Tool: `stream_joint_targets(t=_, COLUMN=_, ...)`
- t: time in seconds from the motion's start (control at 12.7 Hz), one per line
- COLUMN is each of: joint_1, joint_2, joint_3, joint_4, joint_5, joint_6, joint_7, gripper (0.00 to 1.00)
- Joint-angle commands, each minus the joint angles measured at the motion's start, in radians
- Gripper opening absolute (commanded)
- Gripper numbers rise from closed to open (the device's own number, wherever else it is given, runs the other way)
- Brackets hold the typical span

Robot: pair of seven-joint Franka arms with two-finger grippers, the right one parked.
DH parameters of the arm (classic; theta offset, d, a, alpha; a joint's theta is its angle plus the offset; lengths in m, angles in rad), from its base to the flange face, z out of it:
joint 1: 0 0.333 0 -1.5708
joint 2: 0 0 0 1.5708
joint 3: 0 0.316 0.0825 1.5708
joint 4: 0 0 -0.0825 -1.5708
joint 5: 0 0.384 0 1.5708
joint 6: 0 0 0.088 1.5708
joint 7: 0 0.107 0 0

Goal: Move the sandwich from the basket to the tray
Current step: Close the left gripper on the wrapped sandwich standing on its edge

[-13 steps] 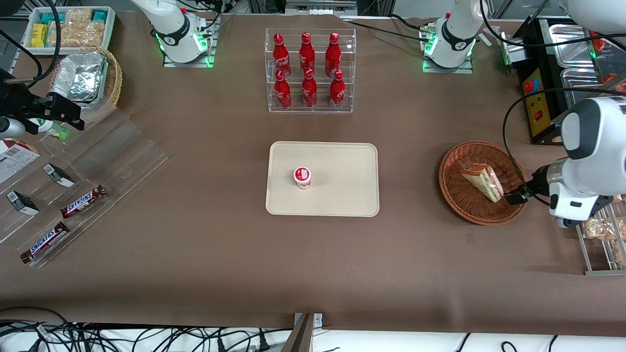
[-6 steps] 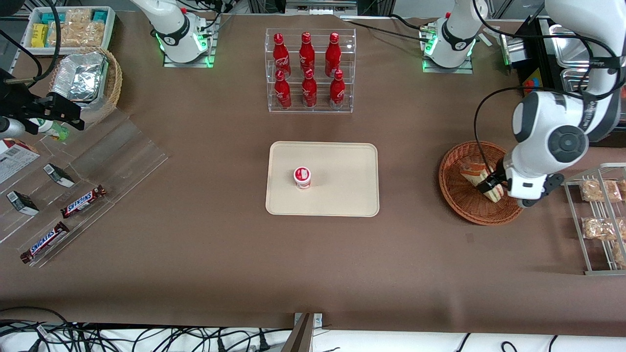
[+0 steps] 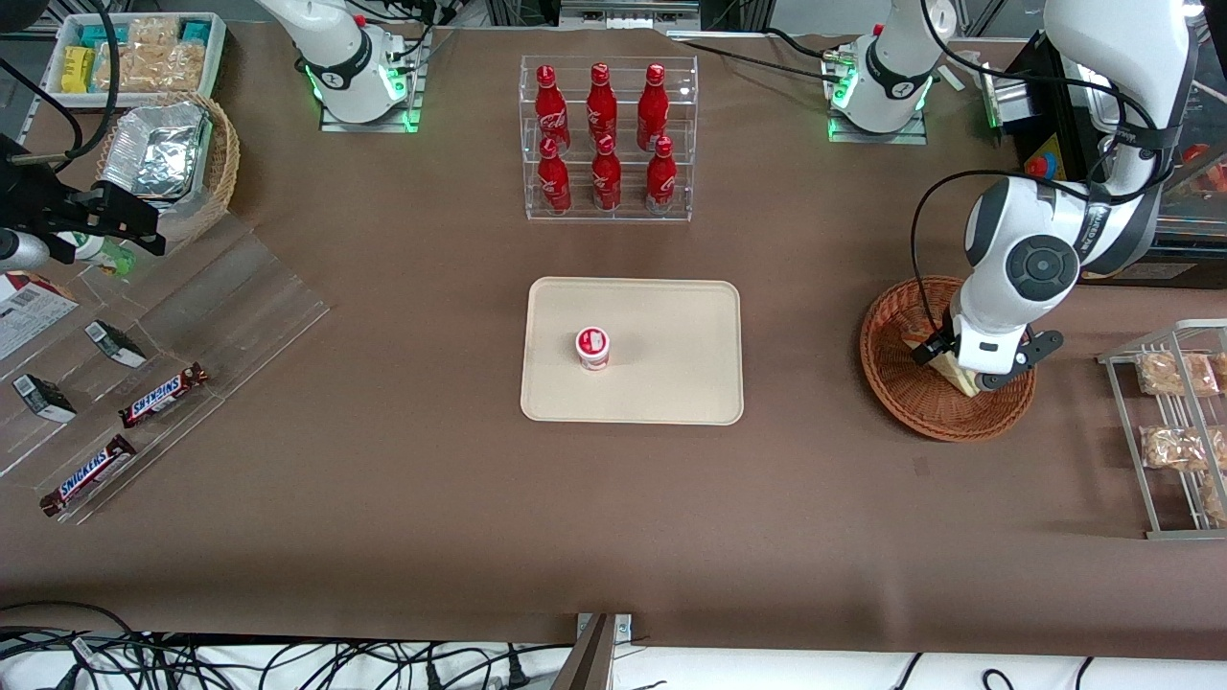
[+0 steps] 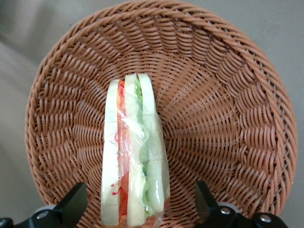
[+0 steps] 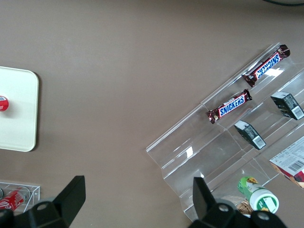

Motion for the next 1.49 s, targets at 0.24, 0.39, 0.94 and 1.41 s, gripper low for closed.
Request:
stream_joint_targets(t=0.24, joint_1=0.015, joint_2=-0.057, joint_3=0.0, joint_4=-0.066, joint_5=0.029, joint_6=0.052, joint_7=-0.022, gripper=0.99)
stream_joint_targets(t=0.39, joint_1=0.018, joint_2=-0.06, joint_3=0.001, joint_4=-0.067, joint_5=0.032, joint_6=0.054, joint_7=-0.022, gripper=0.98)
stream_joint_targets(t=0.94, joint_1=0.019, joint_2=-0.054, joint_3=0.0, joint_4=-0.071, joint_5=0.1, joint_6=0.071, joint_7=-0.117, gripper=0.42)
stream_joint_targets(t=1.41, joint_1=0.018, joint_2=-0.098, joint_3=-0.011, joint_4=-0.052, joint_5=0.098, joint_6=0.049, joint_7=-0.059, gripper=0.39)
